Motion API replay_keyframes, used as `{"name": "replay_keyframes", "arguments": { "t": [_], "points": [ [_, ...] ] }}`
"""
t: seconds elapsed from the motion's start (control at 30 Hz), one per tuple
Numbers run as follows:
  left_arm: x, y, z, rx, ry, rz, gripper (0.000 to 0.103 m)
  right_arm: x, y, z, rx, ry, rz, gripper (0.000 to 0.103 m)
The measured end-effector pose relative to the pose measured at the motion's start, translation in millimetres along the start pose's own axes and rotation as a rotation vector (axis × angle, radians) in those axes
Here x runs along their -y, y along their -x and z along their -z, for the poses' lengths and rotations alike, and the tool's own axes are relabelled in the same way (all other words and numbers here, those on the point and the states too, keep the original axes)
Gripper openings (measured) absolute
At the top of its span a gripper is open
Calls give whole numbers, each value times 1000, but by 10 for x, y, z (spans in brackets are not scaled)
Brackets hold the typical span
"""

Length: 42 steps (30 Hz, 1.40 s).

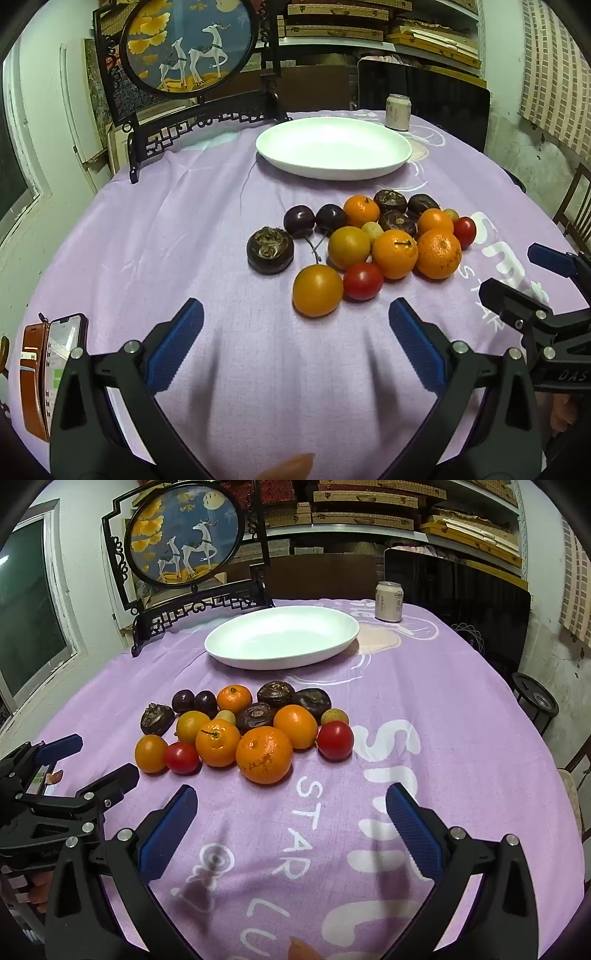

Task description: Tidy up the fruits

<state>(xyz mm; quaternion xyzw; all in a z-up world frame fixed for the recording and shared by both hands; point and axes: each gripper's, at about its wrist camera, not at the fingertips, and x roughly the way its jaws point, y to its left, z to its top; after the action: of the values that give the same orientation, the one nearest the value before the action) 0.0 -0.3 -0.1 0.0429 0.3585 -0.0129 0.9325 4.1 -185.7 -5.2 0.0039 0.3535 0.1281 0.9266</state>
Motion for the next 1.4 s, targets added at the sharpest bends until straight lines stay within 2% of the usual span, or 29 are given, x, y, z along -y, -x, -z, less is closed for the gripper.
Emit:
{"name": "replay_keyframes", "arguments": {
  "t": [1.4],
  "points": [
    [-3,-4,-1,-9,0,1,101,6,15,-2,0,-2,-2,102]
  ]
}}
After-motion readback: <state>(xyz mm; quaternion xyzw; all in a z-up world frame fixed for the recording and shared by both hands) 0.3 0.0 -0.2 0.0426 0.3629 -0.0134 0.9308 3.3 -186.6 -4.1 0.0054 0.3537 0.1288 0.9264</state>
